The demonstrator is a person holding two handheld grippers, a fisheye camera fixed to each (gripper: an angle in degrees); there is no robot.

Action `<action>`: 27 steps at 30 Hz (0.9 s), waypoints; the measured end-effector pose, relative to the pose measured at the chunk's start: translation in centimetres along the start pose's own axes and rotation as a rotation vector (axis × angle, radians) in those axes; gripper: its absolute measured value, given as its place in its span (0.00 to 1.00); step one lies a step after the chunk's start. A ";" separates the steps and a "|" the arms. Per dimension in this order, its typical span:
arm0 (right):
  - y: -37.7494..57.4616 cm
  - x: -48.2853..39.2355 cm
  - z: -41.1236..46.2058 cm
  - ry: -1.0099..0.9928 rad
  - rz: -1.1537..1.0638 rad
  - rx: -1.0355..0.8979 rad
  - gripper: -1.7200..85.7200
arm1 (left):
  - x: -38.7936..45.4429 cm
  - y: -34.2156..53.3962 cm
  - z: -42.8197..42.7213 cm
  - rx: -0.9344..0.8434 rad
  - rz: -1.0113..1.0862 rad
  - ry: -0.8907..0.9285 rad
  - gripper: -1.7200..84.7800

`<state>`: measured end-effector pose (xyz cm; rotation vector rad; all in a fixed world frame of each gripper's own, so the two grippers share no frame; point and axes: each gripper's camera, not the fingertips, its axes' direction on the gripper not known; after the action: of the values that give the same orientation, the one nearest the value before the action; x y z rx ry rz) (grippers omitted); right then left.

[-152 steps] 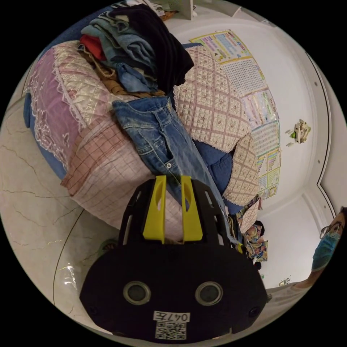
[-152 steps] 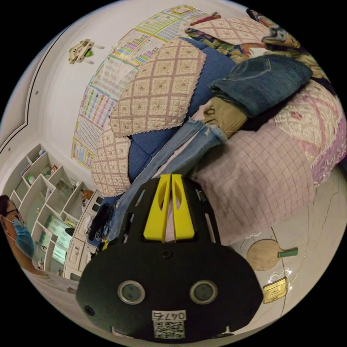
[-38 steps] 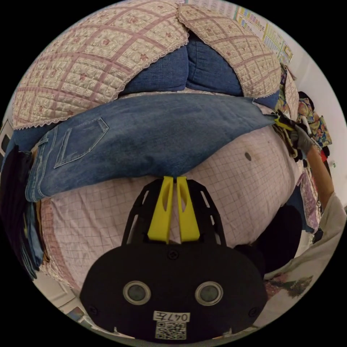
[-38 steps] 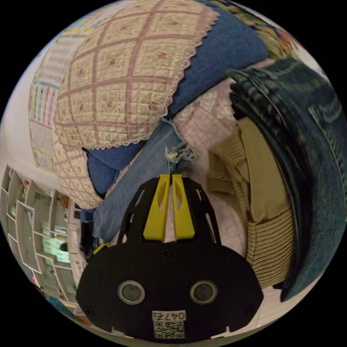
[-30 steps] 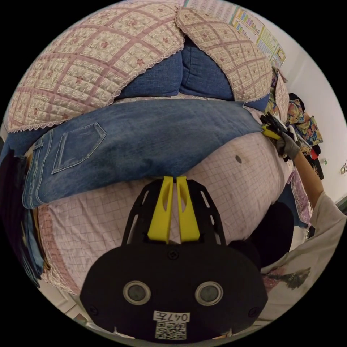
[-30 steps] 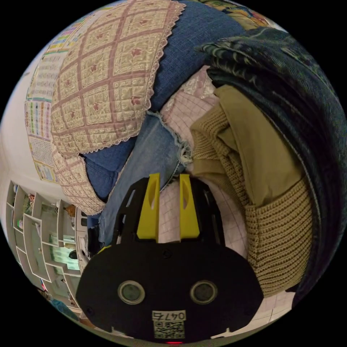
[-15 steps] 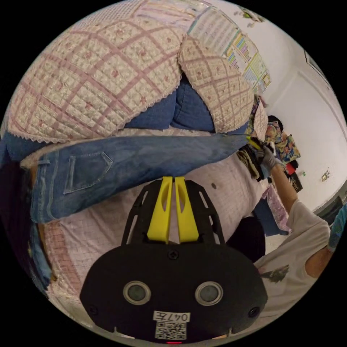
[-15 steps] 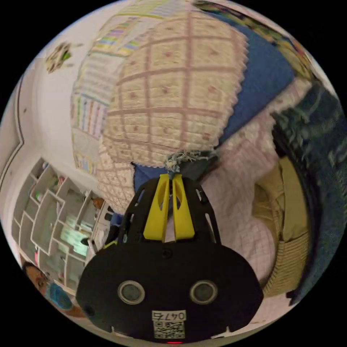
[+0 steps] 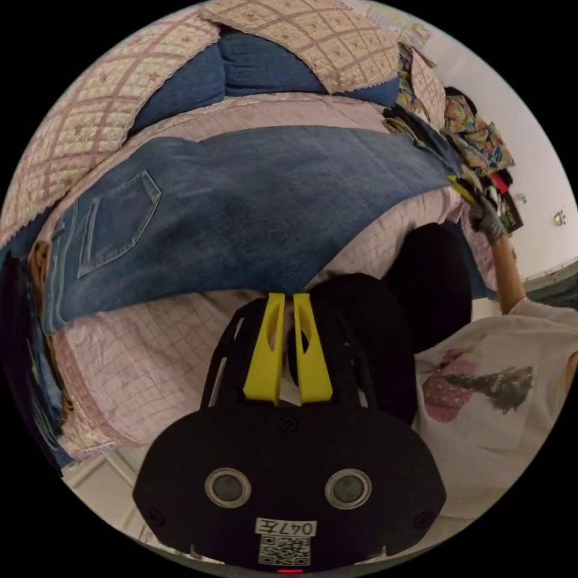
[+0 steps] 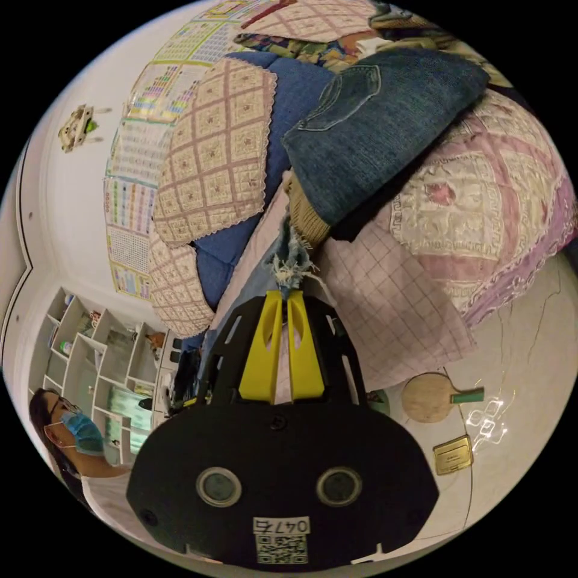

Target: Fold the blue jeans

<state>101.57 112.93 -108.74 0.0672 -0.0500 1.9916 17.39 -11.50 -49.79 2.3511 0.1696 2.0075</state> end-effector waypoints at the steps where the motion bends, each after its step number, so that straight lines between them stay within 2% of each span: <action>1: 0.2 -0.5 -0.9 0.014 -0.017 -0.003 0.01 | -0.7 0.7 -0.4 0.018 -0.020 0.037 0.07; 4: 0.3 -2.0 -3.2 0.024 -0.066 -0.005 0.01 | -5.3 6.3 -3.3 0.199 -0.178 0.187 0.10; 6: 0.7 -2.3 -4.4 0.028 -0.077 -0.004 0.01 | -10.3 11.9 -5.3 0.360 -0.386 0.250 0.11; 9: 1.9 -2.1 -6.4 0.029 -0.067 0.004 0.01 | -16.8 17.5 -7.1 0.540 -0.669 0.273 0.11; 11: 3.0 -1.4 -7.9 0.023 -0.048 0.024 0.01 | -19.2 19.0 -8.2 0.628 -0.745 0.272 0.11; 18: 5.3 -1.0 -11.8 0.023 -0.028 0.034 0.01 | -24.7 17.5 -9.8 0.673 -0.987 0.115 0.15; 21: 5.6 -1.4 -13.4 0.040 -0.047 0.024 0.01 | -24.8 16.4 -10.6 0.709 -1.020 0.060 0.13; 25: 6.0 -2.5 -15.4 0.071 -0.075 0.025 0.01 | -23.1 14.1 -13.3 0.736 -0.947 -0.022 0.07; 27: 6.4 -3.2 -16.5 0.071 -0.086 0.052 0.01 | -18.9 12.8 -17.1 0.815 -0.829 -0.163 0.06</action>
<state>96.61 108.52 -125.47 0.0316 0.0491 1.9080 -1.72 -26.96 -64.30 2.1237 1.8710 1.4322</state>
